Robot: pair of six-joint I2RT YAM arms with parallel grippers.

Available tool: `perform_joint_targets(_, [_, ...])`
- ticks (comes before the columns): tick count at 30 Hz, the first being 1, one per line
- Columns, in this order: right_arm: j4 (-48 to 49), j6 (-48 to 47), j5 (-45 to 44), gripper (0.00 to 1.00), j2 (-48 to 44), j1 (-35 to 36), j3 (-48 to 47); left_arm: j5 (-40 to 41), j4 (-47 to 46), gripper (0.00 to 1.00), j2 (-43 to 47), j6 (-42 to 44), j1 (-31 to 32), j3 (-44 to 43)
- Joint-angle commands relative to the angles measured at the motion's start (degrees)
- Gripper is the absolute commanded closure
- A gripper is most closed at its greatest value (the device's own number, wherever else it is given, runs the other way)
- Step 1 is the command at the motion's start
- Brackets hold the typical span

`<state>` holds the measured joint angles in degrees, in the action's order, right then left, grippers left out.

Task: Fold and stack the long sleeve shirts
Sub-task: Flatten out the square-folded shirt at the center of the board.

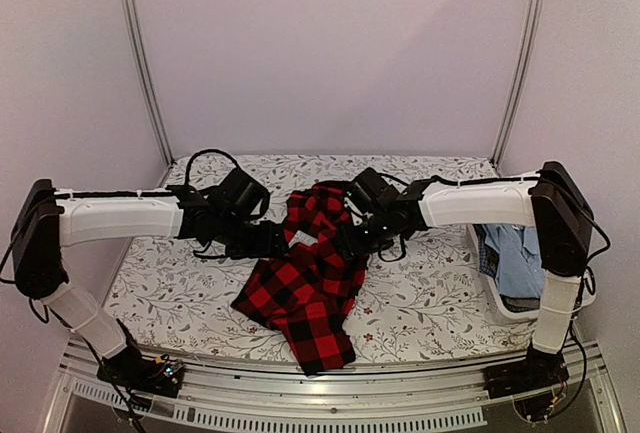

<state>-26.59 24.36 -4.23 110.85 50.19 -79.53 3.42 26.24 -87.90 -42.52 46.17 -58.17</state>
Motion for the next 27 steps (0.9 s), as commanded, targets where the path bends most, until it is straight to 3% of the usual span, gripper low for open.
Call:
perform_joint_targets(1, [3.8,3.4,2.7,0.39,-0.7,0.1,2.6,-4.6,-4.6,0.25,-5.1,6.7,-3.2,-2.1])
perform_joint_targets(4, [5.6,4.6,5.5,0.46,-0.2,0.1,3.5,-8.5,-5.4,0.28,-8.3,8.1,-4.3,-3.2])
perform_joint_targets(8, [6.6,5.8,6.6,0.60,0.4,0.1,4.3,-12.7,-5.8,0.40,-9.5,9.3,-4.4,-3.7])
perform_joint_targets(12, [6.6,6.1,6.6,0.82,0.3,0.1,4.1,-18.6,-4.9,0.74,-8.6,10.8,-4.2,-3.5])
perform_joint_targets(15, [5.6,5.9,5.4,0.96,-0.4,-0.1,3.4,-22.2,-3.3,0.90,-5.9,11.3,-3.7,-1.6])
perform_joint_targets(17, [4.3,5.6,4.6,1.00,-1.3,-0.3,2.5,-23.8,-1.8,0.98,-3.4,11.6,-3.3,0.2])
perform_joint_targets(27, [-1.8,2.5,-2.9,1.00,-7.1,-7.9,0.3,-38.6,2.4,1.00,12.9,11.7,-0.1,10.9])
